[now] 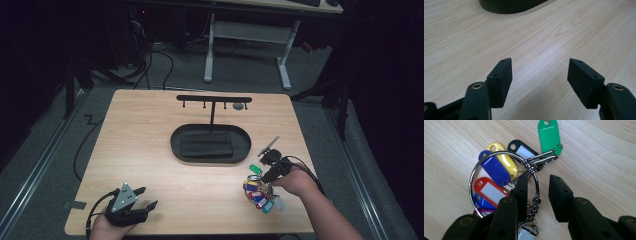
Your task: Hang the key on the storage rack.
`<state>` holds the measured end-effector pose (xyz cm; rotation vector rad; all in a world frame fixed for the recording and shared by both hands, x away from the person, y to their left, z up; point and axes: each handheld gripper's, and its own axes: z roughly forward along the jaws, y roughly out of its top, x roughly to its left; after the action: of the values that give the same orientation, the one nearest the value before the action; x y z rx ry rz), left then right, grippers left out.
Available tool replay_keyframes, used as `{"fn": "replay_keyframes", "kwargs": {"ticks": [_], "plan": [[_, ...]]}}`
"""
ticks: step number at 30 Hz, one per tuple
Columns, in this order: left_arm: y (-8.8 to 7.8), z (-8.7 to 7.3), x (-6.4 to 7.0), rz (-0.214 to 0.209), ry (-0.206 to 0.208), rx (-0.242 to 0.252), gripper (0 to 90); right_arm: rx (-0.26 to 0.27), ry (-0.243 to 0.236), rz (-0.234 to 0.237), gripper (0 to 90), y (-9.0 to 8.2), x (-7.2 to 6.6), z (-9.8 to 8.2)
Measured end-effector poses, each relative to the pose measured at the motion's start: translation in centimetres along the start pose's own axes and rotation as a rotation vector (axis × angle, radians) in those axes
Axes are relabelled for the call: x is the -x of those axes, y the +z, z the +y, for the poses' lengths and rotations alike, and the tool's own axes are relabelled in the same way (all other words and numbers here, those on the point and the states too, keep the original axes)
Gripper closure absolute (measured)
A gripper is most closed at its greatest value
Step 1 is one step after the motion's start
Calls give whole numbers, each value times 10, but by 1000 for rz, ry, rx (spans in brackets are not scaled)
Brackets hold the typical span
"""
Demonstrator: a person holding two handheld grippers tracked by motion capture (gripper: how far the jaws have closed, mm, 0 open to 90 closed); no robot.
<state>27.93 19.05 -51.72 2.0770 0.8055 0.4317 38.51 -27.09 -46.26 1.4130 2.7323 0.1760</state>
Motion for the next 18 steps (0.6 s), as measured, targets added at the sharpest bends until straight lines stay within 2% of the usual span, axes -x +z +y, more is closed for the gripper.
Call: {"fn": "replay_keyframes", "kwargs": {"ticks": [8,16,18], "plan": [[1,0,-1,-17,1,-1,377,-80,-27,-8,816,11,0,9],[0,0,1,-20,10,1,377,-105,-50,4,811,15,0,11],[0,-1,1,-21,10,2,377,-118,-42,6,808,17,-1,12]]}}
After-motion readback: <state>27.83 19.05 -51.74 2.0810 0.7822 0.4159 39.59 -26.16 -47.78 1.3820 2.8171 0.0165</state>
